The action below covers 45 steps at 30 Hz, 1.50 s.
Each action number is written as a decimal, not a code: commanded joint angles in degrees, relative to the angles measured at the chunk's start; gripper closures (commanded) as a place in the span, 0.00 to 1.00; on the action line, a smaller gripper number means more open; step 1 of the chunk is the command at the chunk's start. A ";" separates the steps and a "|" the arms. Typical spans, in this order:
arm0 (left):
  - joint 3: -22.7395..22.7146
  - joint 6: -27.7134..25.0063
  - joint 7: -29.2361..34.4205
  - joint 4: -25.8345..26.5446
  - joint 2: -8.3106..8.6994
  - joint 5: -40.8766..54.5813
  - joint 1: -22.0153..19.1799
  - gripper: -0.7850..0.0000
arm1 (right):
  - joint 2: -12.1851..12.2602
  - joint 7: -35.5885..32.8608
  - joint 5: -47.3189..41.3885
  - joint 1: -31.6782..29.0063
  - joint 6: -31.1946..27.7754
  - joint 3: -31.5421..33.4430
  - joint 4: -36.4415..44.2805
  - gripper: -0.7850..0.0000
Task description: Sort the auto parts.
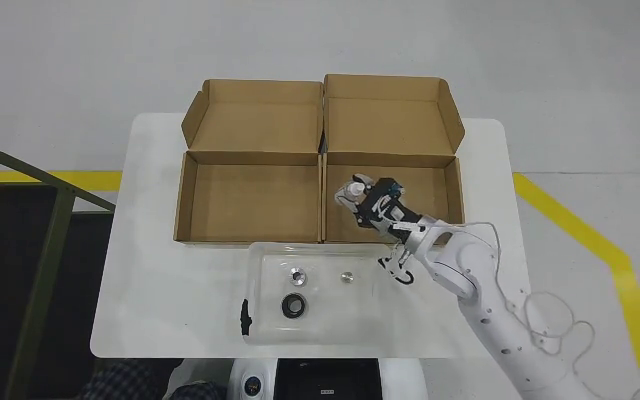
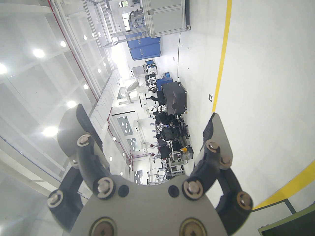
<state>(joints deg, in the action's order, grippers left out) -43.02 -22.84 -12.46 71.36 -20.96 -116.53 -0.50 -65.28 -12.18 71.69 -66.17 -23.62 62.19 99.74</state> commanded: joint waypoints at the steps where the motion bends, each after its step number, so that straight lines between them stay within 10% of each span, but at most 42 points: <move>1: 0.00 0.00 0.00 0.00 0.00 0.00 0.00 0.00 | -0.19 -0.79 1.02 1.01 0.46 -0.68 -1.27 1.00; 13: 0.00 0.00 0.00 0.00 0.00 0.00 0.00 0.00 | -1.65 -3.07 1.77 4.86 3.57 -4.12 -7.25 0.99; 19: 0.00 0.00 0.00 0.00 0.00 0.00 0.00 0.00 | -2.25 -4.30 1.61 6.19 3.57 -5.40 -9.27 0.79; 22: 0.00 0.00 0.00 0.00 0.00 0.00 0.00 0.00 | -2.47 -4.44 1.57 6.54 3.66 -5.68 -9.83 0.46; 23: 0.00 0.00 0.00 0.00 0.00 0.00 0.00 0.00 | -2.53 -4.56 1.54 6.61 3.67 -5.72 -9.93 0.00; 45: 0.00 0.00 0.00 0.00 0.00 0.00 0.00 0.00 | 0.14 -18.00 -0.30 -3.25 -7.64 3.81 13.73 0.00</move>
<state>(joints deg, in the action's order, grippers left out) -43.02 -22.84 -12.46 71.36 -20.96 -116.53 -0.50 -65.32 -29.24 71.51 -68.69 -30.40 65.47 112.07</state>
